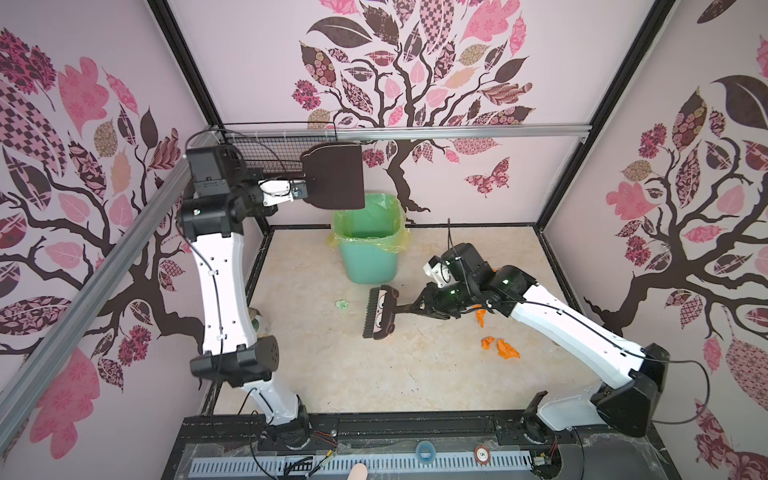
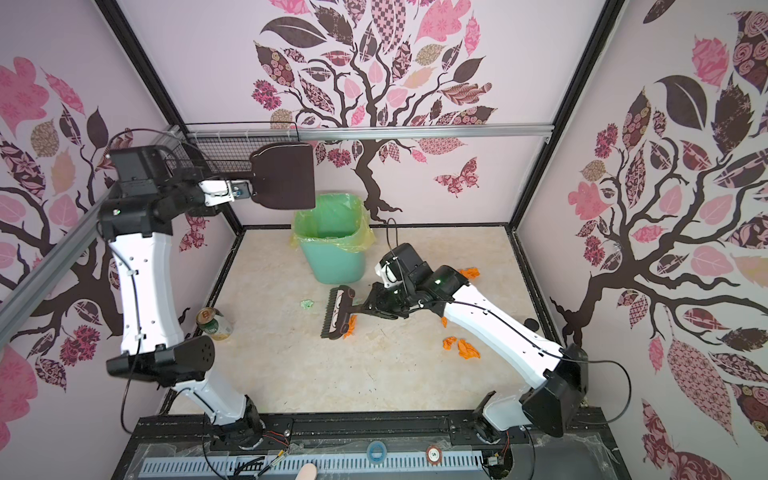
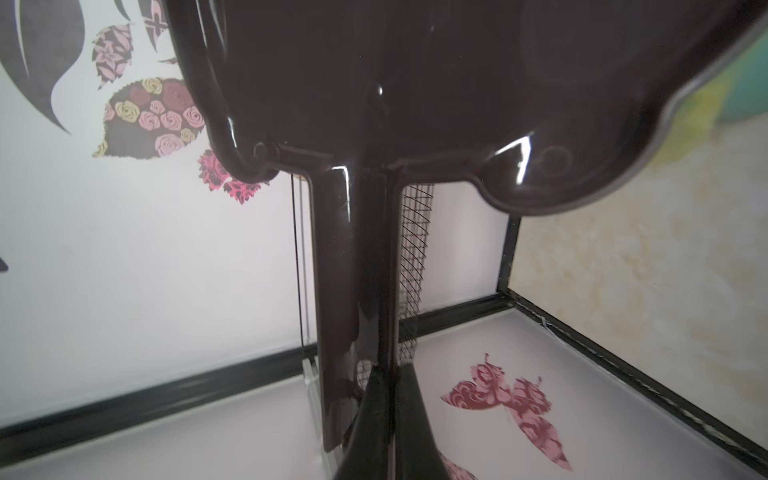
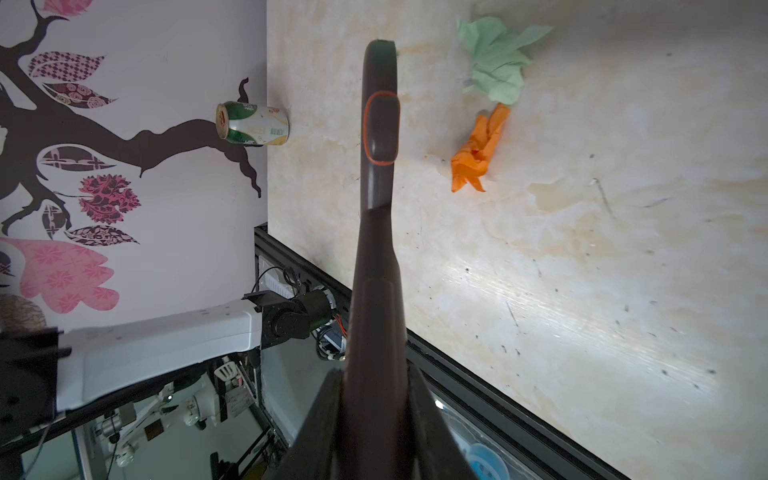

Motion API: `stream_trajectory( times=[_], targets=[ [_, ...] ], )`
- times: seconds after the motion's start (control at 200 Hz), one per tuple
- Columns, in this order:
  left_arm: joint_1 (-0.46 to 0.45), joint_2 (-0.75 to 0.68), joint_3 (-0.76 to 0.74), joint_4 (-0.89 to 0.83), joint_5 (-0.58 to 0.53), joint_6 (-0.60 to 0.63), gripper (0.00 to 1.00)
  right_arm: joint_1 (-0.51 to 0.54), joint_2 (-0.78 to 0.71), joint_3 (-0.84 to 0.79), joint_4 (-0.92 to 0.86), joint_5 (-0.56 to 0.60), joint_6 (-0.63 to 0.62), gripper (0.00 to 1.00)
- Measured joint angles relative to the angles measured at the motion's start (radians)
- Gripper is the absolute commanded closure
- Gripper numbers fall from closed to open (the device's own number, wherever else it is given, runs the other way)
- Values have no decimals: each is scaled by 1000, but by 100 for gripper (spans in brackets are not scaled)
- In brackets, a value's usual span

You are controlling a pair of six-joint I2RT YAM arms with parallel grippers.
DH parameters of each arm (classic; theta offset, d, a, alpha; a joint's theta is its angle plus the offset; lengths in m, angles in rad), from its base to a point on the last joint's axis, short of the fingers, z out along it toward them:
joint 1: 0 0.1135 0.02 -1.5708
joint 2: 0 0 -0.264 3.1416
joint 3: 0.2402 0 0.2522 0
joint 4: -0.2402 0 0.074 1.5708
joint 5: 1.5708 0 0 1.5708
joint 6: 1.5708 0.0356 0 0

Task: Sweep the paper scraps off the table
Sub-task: 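Lower the empty dustpan with the left gripper while the right moves the brush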

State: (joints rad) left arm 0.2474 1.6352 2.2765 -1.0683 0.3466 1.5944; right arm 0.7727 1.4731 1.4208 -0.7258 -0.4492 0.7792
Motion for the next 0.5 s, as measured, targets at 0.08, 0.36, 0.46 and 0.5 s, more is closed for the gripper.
stream_trajectory(
  times=[0.08, 0.36, 0.46, 0.5],
  targets=[
    [79, -97, -118, -3, 54, -6, 100, 31, 109, 62, 56, -18, 15, 100],
    [294, -127, -319, -48, 213, 16, 100, 71, 391, 275, 177, -44, 95, 100],
    [322, -154, -422, -72, 229, 60, 100, 68, 462, 332, 176, -61, 123, 100],
    [327, -169, -458, -87, 233, 84, 100, 63, 491, 362, 165, -70, 135, 100]
  ],
)
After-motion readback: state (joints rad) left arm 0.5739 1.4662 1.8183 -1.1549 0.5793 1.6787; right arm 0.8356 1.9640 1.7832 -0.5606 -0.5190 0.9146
